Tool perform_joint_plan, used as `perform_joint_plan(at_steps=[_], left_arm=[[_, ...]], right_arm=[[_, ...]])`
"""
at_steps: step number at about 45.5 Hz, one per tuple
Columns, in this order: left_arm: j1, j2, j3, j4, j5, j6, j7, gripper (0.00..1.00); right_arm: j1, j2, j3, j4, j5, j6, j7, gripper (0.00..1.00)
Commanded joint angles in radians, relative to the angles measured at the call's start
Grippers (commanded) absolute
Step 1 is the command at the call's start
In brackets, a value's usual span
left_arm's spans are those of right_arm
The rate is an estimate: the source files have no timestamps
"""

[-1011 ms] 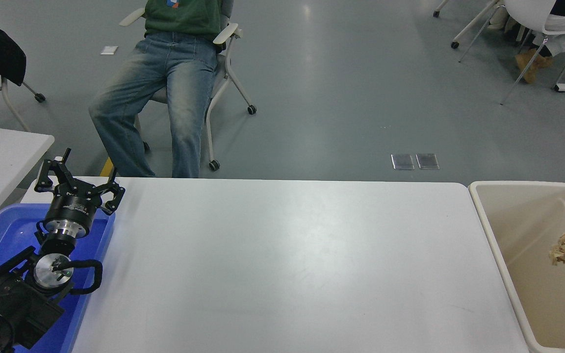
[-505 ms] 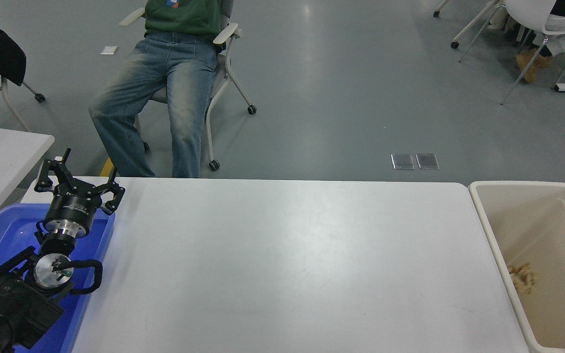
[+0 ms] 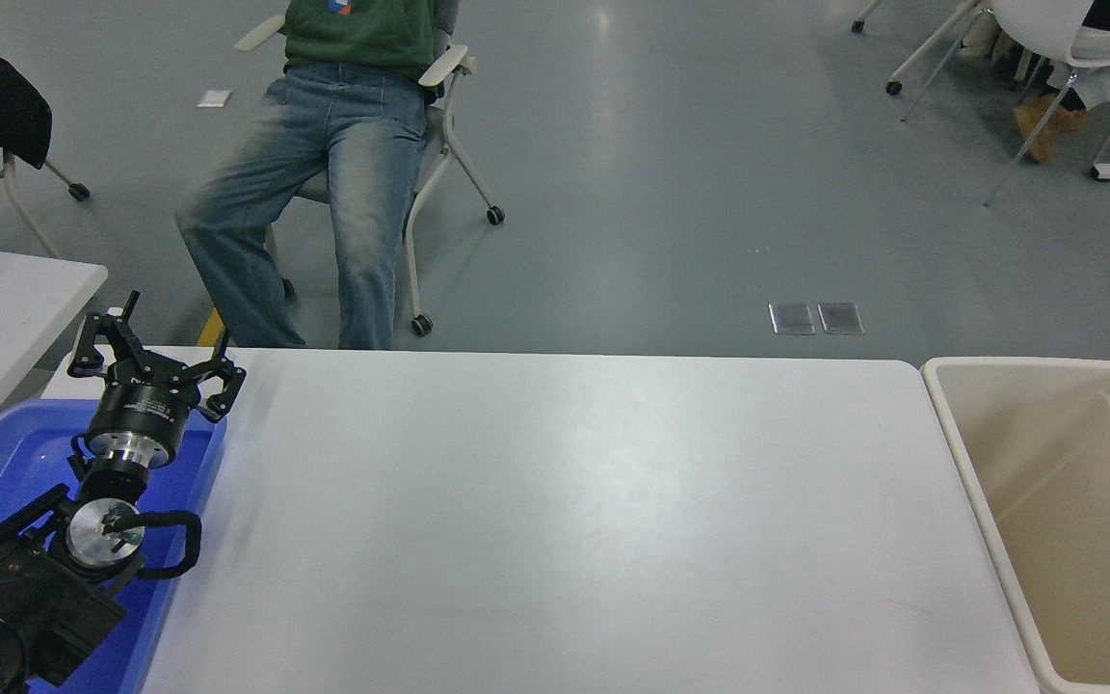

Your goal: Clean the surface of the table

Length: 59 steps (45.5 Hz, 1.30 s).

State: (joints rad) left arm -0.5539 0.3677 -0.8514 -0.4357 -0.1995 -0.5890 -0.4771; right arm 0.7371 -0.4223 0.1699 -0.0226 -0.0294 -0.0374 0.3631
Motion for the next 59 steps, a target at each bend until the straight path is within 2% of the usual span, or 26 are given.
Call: perform_joint_plan(at_steps=[1,11,18,24,31,41,46,59], left_arm=[[0.000,0.000,0.000,0.000,0.000,0.000,0.000,1.00],[0.000,0.000,0.000,0.000,0.000,0.000,0.000,1.00],[0.000,-0.001,0.000,0.000,0.000,0.000,0.000,1.00],[0.000,0.000,0.000,0.000,0.000,0.000,0.000,1.00],[0.000,0.000,0.000,0.000,0.000,0.000,0.000,1.00],[0.000,0.000,0.000,0.000,-0.001,0.000,0.000,1.00],[0.000,0.000,0.000,0.000,0.000,0.000,0.000,1.00],[0.000,0.000,0.000,0.000,0.000,0.000,0.000,1.00]], right_arm=[[0.111,-0.016,0.092,0.001,0.002,0.045,0.000,1.00],[0.177,-0.013,0.188,0.007,0.002,0.054,0.002,1.00],[0.212,-0.001,0.249,0.009,0.052,0.172,0.002,1.00],[0.220,0.014,0.315,0.067,0.103,0.211,0.007,1.00],[0.150,0.005,0.430,0.278,0.112,0.238,0.022,1.00],[0.074,0.002,0.451,0.506,0.109,0.309,0.022,1.00],[0.004,0.026,0.462,0.538,0.109,0.398,0.022,1.00],[-0.024,0.123,0.461,0.527,0.095,0.415,0.040,1.00]])
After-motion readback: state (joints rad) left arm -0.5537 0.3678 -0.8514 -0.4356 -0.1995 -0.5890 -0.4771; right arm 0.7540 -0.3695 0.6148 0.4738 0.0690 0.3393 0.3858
